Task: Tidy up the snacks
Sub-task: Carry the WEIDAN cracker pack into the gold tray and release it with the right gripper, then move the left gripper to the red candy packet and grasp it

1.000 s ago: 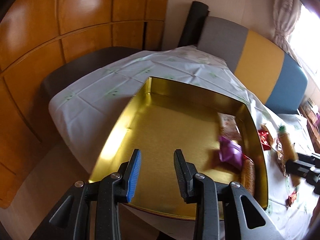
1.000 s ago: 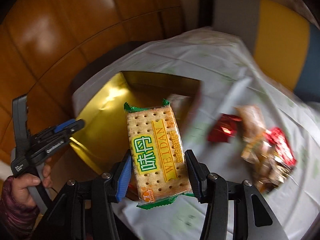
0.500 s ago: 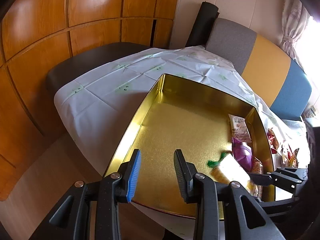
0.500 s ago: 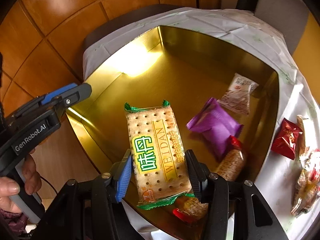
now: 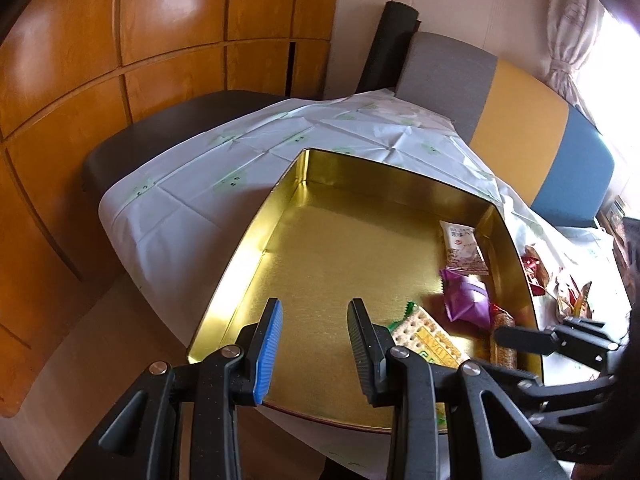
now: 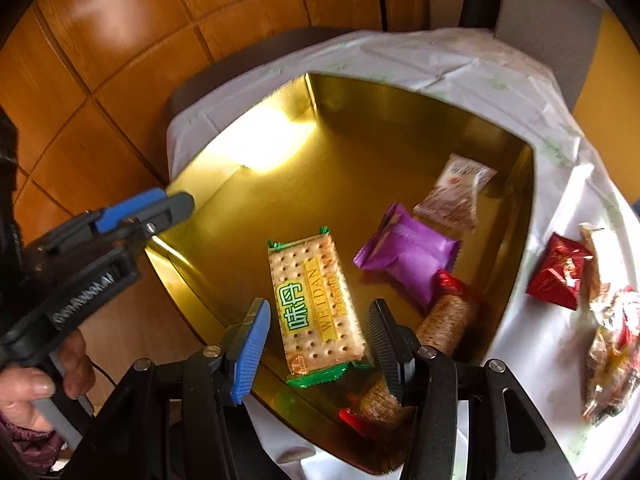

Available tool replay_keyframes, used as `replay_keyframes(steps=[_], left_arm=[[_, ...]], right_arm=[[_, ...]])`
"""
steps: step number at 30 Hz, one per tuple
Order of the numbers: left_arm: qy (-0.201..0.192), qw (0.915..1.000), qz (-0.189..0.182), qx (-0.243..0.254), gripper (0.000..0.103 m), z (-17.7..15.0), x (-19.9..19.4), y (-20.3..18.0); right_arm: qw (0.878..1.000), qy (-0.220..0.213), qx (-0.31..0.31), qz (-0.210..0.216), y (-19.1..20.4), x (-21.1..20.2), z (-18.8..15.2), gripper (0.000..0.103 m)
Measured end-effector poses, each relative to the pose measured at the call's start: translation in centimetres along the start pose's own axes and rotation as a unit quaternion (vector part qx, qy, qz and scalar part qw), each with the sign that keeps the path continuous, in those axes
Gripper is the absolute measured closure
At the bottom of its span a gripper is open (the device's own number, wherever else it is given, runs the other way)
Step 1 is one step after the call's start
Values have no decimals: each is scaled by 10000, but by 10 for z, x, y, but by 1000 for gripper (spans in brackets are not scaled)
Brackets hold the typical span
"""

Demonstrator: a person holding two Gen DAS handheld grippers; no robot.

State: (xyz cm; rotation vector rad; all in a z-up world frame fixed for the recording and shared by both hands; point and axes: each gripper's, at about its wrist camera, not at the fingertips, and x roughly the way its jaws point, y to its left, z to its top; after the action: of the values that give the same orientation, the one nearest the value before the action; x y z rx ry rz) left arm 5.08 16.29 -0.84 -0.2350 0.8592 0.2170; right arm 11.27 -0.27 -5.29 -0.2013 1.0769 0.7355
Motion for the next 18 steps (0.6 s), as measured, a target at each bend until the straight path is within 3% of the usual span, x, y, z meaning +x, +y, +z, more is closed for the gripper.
replay_keyframes(steps=[8, 18], left_arm=[[-133, 9993, -95, 326, 69, -1, -11, -20], [-163, 9970, -188, 738, 69, -5, -18, -48]], right_arm=[[9967, -721, 197, -315, -20, -55, -12, 45], [9903, -900, 580, -883, -73, -100, -50, 41]])
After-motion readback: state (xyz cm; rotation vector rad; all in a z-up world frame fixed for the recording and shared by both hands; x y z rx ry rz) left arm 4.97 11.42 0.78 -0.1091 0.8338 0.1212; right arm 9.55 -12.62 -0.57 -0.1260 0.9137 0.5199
